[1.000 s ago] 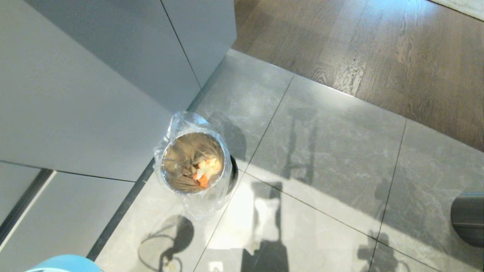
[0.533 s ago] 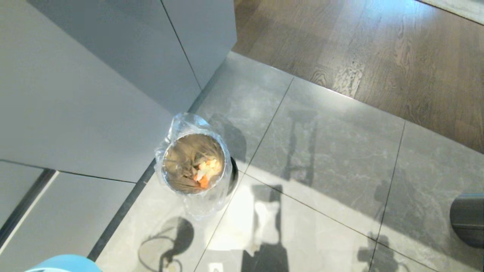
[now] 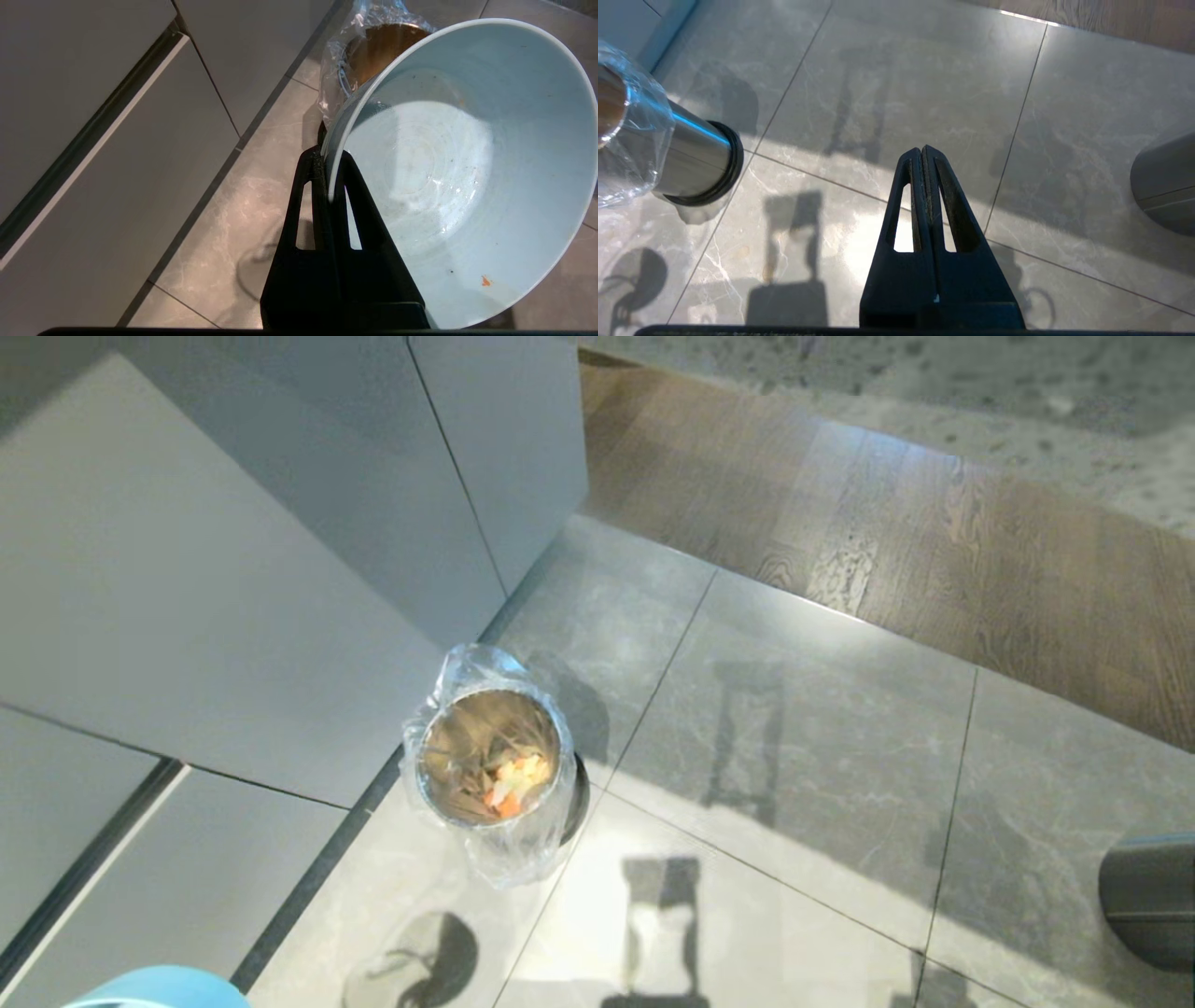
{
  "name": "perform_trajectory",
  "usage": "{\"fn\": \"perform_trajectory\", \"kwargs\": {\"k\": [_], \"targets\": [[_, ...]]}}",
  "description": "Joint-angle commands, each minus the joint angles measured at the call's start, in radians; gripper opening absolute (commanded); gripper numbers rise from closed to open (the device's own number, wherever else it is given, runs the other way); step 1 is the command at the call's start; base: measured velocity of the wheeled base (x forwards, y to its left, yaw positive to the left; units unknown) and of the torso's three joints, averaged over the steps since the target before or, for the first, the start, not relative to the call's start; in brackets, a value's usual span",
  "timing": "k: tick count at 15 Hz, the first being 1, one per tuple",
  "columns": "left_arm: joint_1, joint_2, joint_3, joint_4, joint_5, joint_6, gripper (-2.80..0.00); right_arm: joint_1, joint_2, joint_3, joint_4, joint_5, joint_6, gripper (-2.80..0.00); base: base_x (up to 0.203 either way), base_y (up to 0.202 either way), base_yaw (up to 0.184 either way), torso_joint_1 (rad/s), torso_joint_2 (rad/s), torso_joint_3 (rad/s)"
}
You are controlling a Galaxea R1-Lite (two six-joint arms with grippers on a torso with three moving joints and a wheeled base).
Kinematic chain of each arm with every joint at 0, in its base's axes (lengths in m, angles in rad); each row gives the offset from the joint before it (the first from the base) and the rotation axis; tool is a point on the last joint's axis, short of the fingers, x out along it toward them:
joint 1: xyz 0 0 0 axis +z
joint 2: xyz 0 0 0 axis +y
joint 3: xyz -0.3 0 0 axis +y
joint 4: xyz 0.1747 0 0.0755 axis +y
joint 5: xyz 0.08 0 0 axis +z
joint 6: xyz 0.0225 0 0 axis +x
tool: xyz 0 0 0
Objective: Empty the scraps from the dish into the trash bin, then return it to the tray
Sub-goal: Put the bowl back to the table
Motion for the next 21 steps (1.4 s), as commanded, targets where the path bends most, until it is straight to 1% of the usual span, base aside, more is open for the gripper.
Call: {"fn": "perform_trajectory", "kwargs": {"k": [1, 21], "targets": [[0.000, 0.000, 0.000, 0.000, 0.001, 0.000, -2.80, 0.000, 0.000, -0.001, -0.001, -0.001, 0.000, -2.80, 0.000, 0.000, 0.000, 0.002, 0.00, 0.203], [0.000, -0.002, 0.000, 0.000, 0.002, 0.000, -2.80, 0.000, 0.000, -0.001, -0.001, -0.001, 0.000, -2.80, 0.000, 0.000, 0.000, 0.001, 0.00, 0.203]]}}
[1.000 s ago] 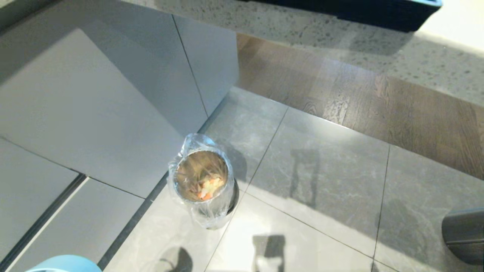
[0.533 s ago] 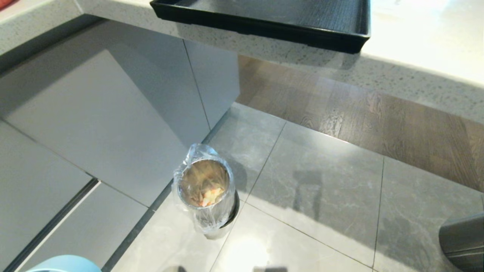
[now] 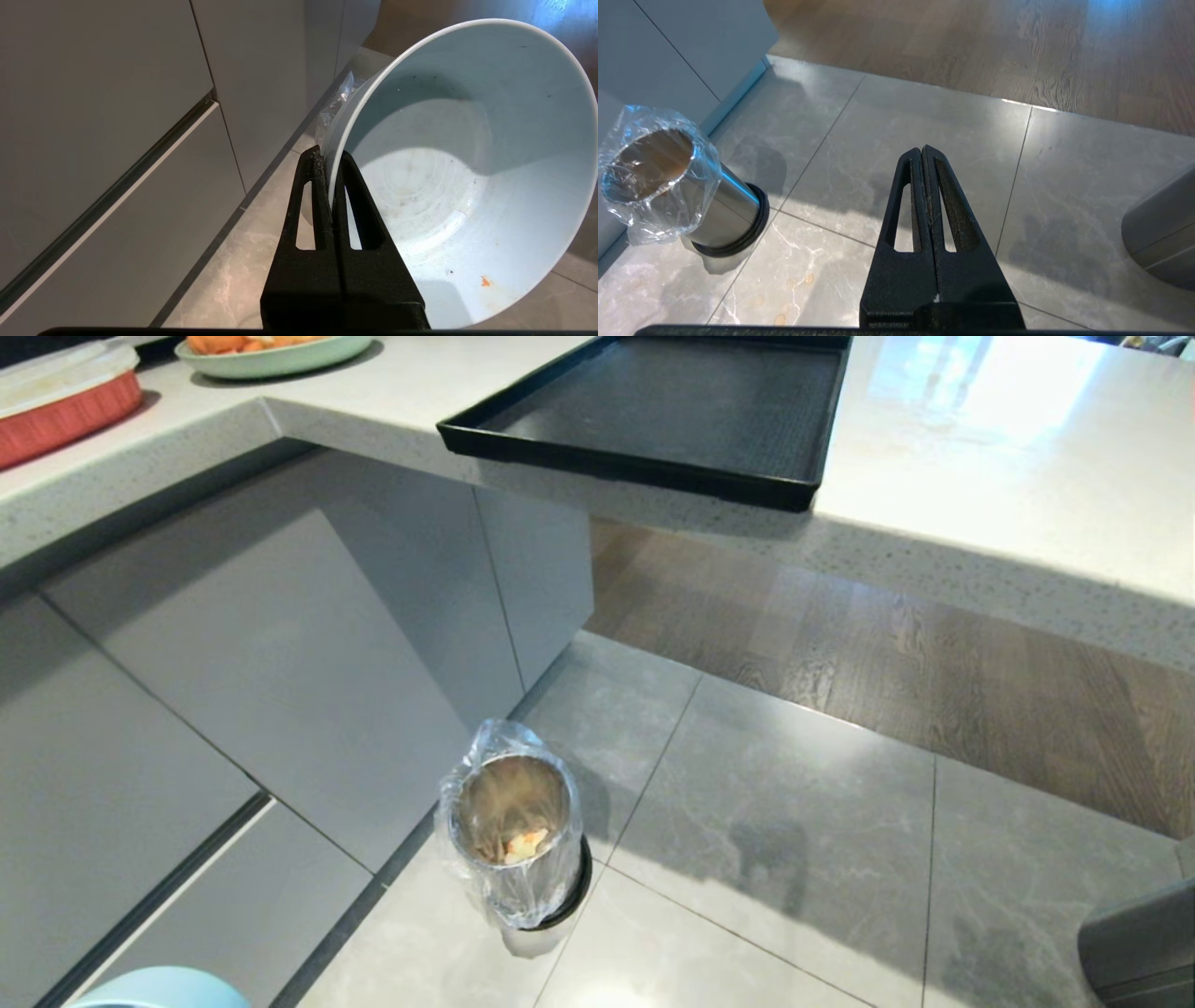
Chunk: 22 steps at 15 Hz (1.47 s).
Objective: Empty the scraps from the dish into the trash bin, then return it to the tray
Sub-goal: Put the bowl back to the table
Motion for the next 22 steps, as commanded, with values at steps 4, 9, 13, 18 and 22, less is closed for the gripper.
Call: {"fn": "perform_trajectory", "kwargs": {"k": [4, 9, 13, 18, 22], "targets": [[0.000, 0.000, 0.000, 0.000, 0.001, 0.000, -2.80, 0.000, 0.000, 0.000, -0.001, 0.000, 0.000, -2.80, 0.000, 0.000, 0.000, 0.003, 0.00, 0.202], [0.000, 0.000, 0.000, 0.000, 0.001, 0.000, -2.80, 0.000, 0.000, -0.001, -0.001, 0.000, 0.000, -2.80, 0.000, 0.000, 0.000, 0.001, 0.00, 0.204], [0.000, 0.000, 0.000, 0.000, 0.000, 0.000, -2.80, 0.000, 0.000, -0.001, -0.001, 0.000, 0.000, -2.80, 0.000, 0.000, 0.000, 0.001, 0.00, 0.100], [0.000, -0.001, 0.000, 0.000, 0.000, 0.000, -2.80, 0.000, 0.000, 0.000, -0.001, 0.000, 0.000, -2.80, 0.000, 0.000, 0.000, 0.002, 0.00, 0.024], [0.000, -0.001, 0.000, 0.000, 0.000, 0.000, -2.80, 0.000, 0.000, -0.001, -0.001, 0.000, 0.000, -2.80, 0.000, 0.000, 0.000, 0.001, 0.00, 0.028]]}}
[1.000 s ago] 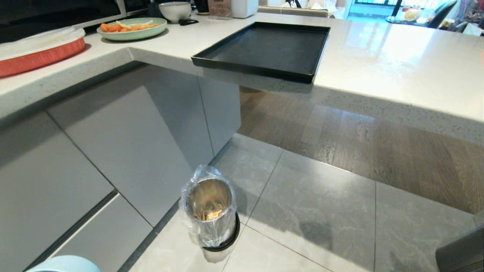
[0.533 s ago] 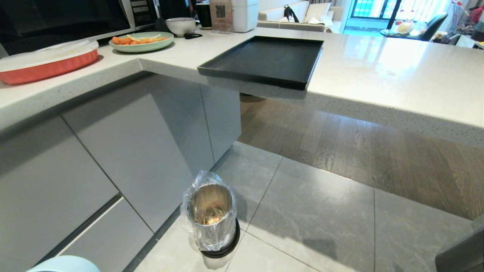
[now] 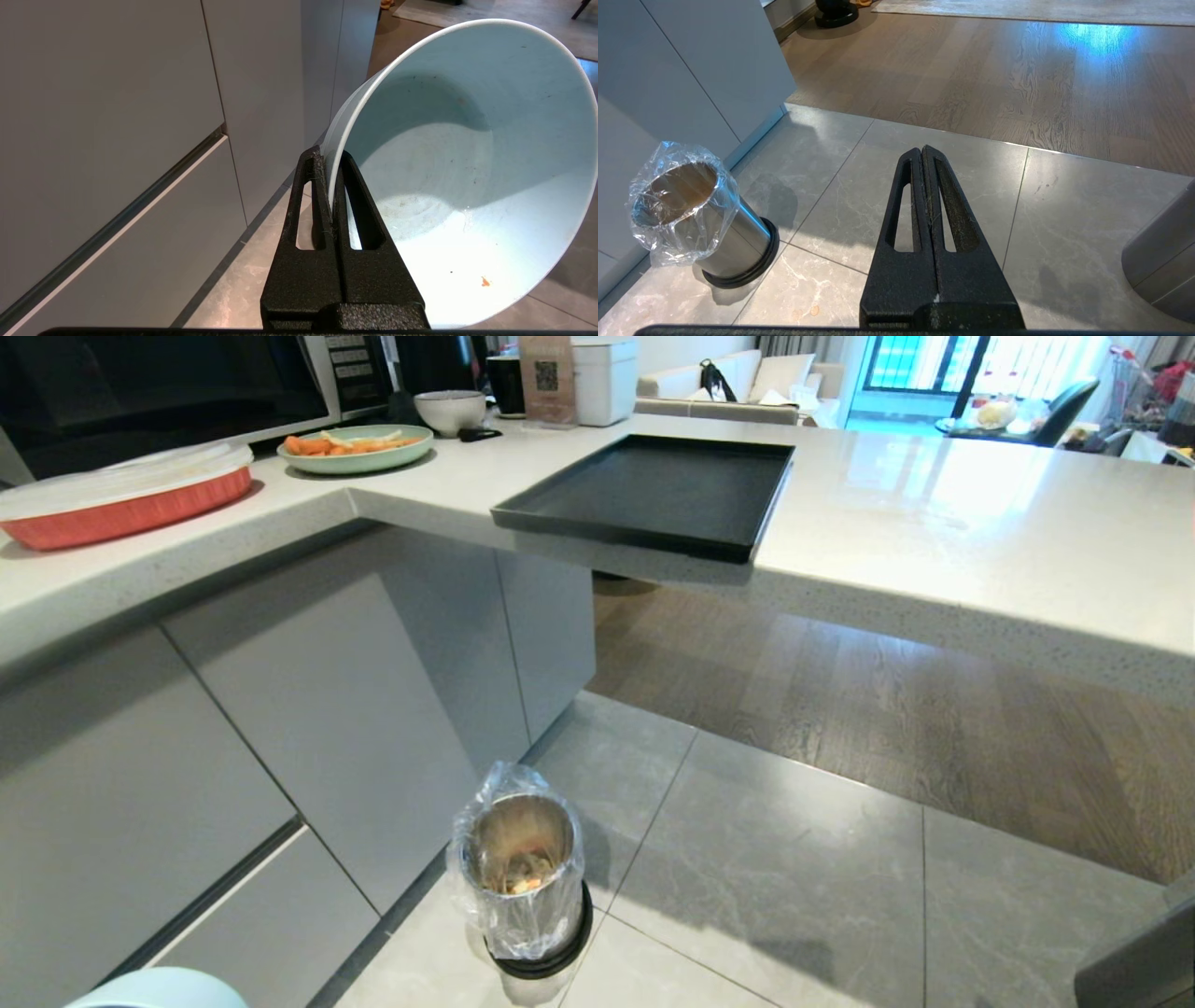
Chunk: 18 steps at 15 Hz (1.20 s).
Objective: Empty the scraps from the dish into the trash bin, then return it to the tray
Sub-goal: Put the bowl back to the table
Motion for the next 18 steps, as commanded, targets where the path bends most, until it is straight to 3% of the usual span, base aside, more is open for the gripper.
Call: {"fn": "perform_trajectory", "kwargs": {"k": [1, 18], "targets": [[0.000, 0.001, 0.000, 0.000, 0.000, 0.000, -2.80, 0.000, 0.000, 0.000, 0.000, 0.000, 0.000, -2.80, 0.000, 0.000, 0.000, 0.000, 0.00, 0.000], [0.000, -0.001, 0.000, 0.000, 0.001, 0.000, -2.80, 0.000, 0.000, 0.000, 0.000, 0.000, -0.003, -2.80, 0.000, 0.000, 0.000, 0.000, 0.00, 0.000]]}}
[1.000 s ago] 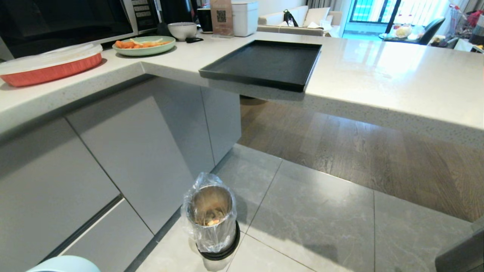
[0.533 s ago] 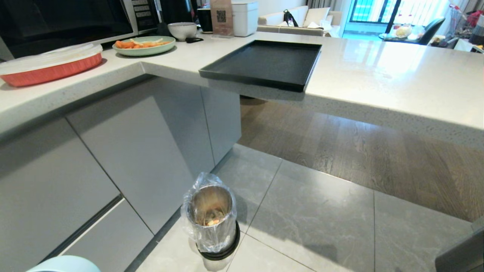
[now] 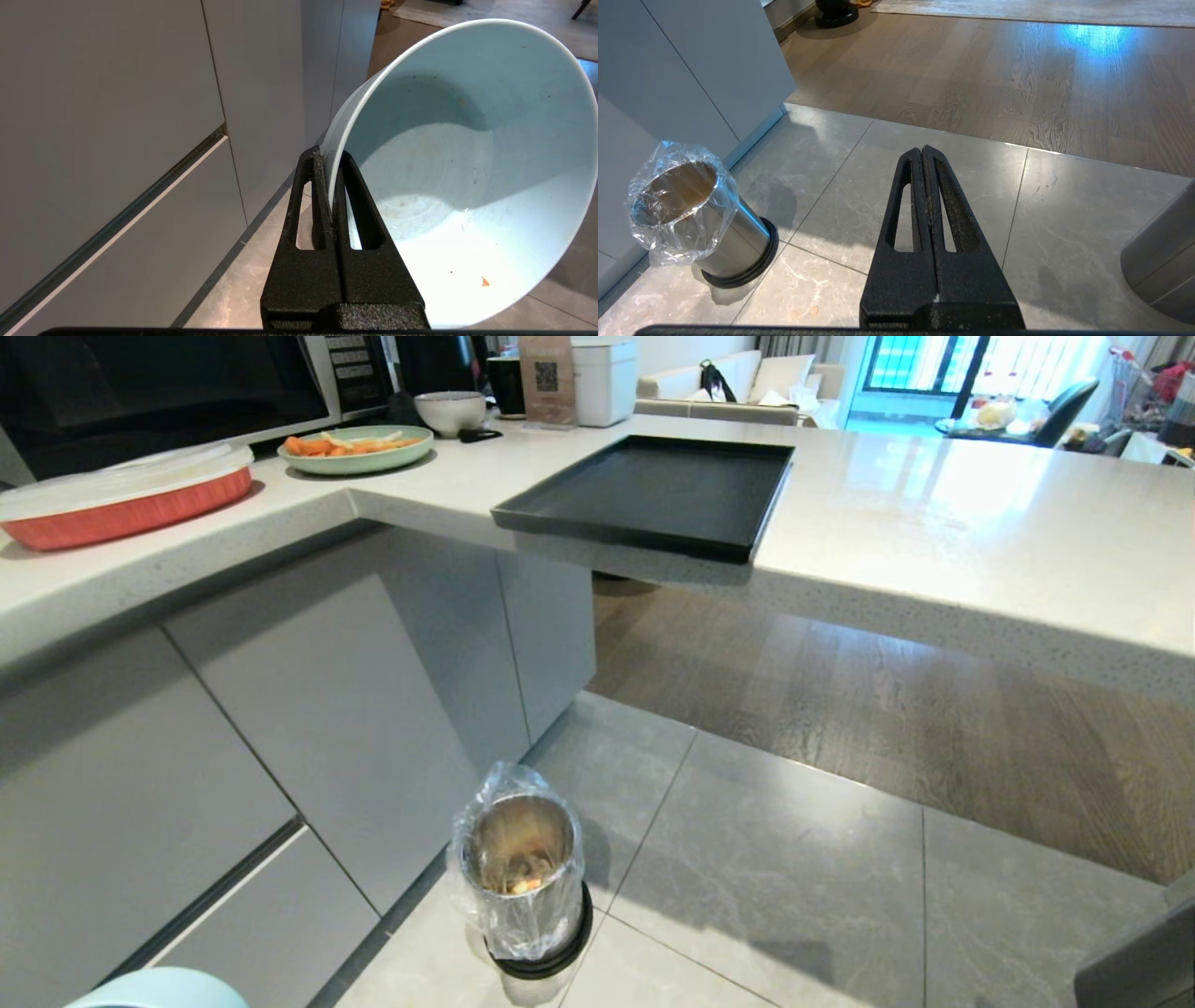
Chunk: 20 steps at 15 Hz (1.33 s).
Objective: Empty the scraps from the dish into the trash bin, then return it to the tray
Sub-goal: Put the bowl back to the table
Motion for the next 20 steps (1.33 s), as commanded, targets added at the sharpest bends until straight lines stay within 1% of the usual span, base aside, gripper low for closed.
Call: {"fn": "perform_trajectory", "kwargs": {"k": [1, 8, 9, 20], "targets": [[0.000, 0.001, 0.000, 0.000, 0.001, -0.001, -2.80, 0.000, 0.000, 0.000, 0.000, 0.000, 0.001, -2.80, 0.000, 0.000, 0.000, 0.000, 0.00, 0.000], [0.000, -0.001, 0.000, 0.000, 0.000, -0.001, -2.80, 0.000, 0.000, 0.000, 0.000, 0.000, 0.001, -2.80, 0.000, 0.000, 0.000, 0.000, 0.00, 0.000], [0.000, -0.001, 0.000, 0.000, 0.000, -0.001, -2.80, 0.000, 0.000, 0.000, 0.000, 0.000, 0.001, -2.80, 0.005, 0.010, -0.088, 0.002, 0.01, 0.002], [0.000, 0.000, 0.000, 0.000, 0.000, -0.001, -2.80, 0.000, 0.000, 0.000, 0.000, 0.000, 0.001, -2.80, 0.001, 0.008, -0.173, 0.002, 0.00, 0.003]]}}
